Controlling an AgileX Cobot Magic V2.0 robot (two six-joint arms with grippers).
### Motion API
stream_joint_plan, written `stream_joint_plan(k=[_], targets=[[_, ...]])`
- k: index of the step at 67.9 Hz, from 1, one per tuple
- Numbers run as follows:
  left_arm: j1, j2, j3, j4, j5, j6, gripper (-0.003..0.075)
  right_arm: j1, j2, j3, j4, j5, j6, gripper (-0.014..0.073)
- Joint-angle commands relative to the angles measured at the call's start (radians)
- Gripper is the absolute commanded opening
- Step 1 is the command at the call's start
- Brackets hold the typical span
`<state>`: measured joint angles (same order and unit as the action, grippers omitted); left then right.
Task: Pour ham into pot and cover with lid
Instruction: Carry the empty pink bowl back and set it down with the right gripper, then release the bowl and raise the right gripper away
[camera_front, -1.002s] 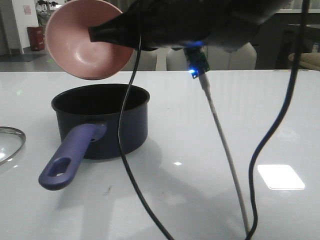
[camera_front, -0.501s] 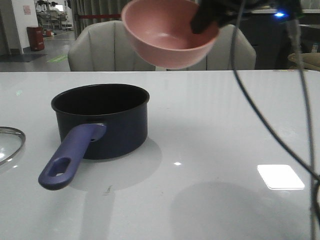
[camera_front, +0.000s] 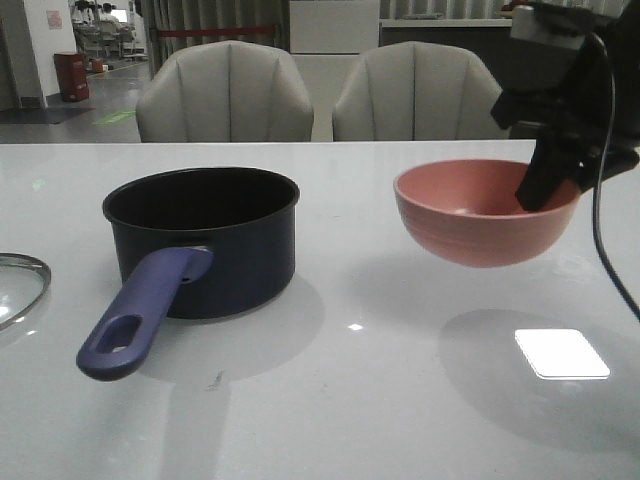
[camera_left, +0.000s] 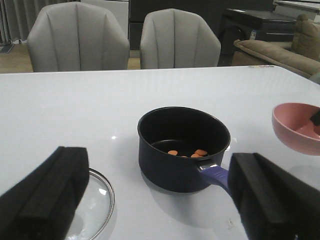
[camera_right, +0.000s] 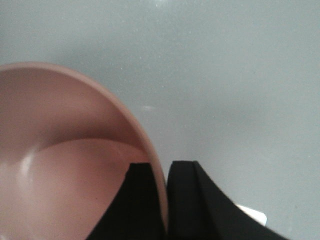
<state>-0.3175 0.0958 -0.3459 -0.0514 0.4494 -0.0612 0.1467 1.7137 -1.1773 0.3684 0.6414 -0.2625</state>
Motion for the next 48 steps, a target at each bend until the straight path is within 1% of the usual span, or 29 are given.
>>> stream_joint_plan(k=[1,10,15,20,29,34,42,48], targets=[[-0.009,0.01,-0.028,-0.003,-0.077,-0.001,0.0617,-0.006,-0.005,-0.027,0.008,-0.03,-0.001,0.0134],[-0.009,0.01,-0.028,-0.003,-0.077,-0.001,0.0617,-0.006,0.037,-0.027,0.008,-0.046,-0.001,0.0143],[-0.009,0.01,-0.028,-0.003,-0.077,-0.001,0.0617,-0.006,0.048,-0.027,0.008,-0.061,-0.001,0.0174],[-0.009,0.01,-0.028,-0.003,-0.077,-0.001,0.0617,-0.006,0.05,-0.027,0.008,-0.073,-0.001,0.0243],[-0.009,0.01,-0.028,-0.003,-0.077,-0.001,0.0617,-0.006,0.05,-0.028,0.008,-0.085,-0.002,0.0421],[-0.009,0.01,-0.028,-0.003,-0.077,-0.001,0.0617,-0.006,0.045,-0.028,-0.005,-0.081,-0.002,0.0475],[-0.009,0.01,-0.028,-0.003,-0.077,-0.001,0.0617,-0.006,0.007,-0.028,-0.038,-0.061,-0.003,0.0485],[-0.009,0.01,-0.028,-0.003,-0.077,-0.001,0.0617,-0.005,-0.061,-0.027,-0.054,-0.059,-0.023,0.0484]])
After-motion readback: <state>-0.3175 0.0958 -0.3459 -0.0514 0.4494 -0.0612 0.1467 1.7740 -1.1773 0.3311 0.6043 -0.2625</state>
